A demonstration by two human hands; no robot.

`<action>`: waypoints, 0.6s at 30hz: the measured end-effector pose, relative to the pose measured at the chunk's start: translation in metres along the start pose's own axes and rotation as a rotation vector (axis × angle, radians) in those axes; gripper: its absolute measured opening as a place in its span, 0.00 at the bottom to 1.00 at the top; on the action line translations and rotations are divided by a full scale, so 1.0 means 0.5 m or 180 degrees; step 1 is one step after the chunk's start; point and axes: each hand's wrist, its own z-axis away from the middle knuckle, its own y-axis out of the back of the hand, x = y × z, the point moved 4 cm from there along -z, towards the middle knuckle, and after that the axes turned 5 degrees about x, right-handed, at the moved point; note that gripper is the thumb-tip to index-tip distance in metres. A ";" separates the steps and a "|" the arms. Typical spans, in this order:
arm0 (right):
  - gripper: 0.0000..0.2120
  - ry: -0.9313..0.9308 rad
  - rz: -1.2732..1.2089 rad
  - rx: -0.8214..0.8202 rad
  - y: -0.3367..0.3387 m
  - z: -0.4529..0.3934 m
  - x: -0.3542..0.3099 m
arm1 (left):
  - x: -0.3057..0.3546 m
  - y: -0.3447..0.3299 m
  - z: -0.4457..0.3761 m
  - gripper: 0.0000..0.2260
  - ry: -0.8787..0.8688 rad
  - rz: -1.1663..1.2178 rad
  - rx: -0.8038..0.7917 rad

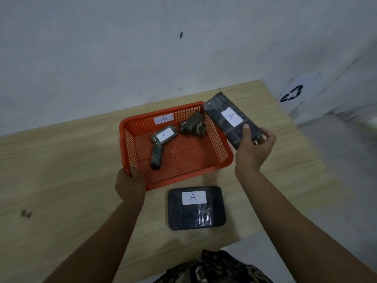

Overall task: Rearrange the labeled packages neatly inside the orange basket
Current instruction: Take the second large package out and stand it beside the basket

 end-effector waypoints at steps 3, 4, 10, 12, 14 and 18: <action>0.16 0.0080 0.0117 0.0168 0.021 -0.031 0.019 | -0.001 -0.001 0.001 0.16 -0.0103 -0.0091 -0.0013; 0.16 0.0067 0.0186 0.0241 0.028 -0.041 0.029 | -0.001 -0.002 0.000 0.16 -0.0153 -0.0128 -0.0027; 0.16 -0.0235 0.0696 0.0509 0.074 -0.075 0.115 | -0.003 -0.002 -0.003 0.16 -0.0332 -0.0279 -0.0090; 0.16 -0.0276 0.1015 0.0376 0.091 -0.075 0.139 | -0.003 -0.001 -0.003 0.15 -0.0343 -0.0293 -0.0085; 0.17 -0.0345 0.1285 0.0219 0.105 -0.074 0.155 | -0.003 -0.001 -0.002 0.15 -0.0358 -0.0293 -0.0086; 0.16 -0.0378 0.2046 -0.0151 0.115 -0.079 0.184 | -0.006 -0.005 -0.003 0.15 -0.0311 -0.0345 -0.0116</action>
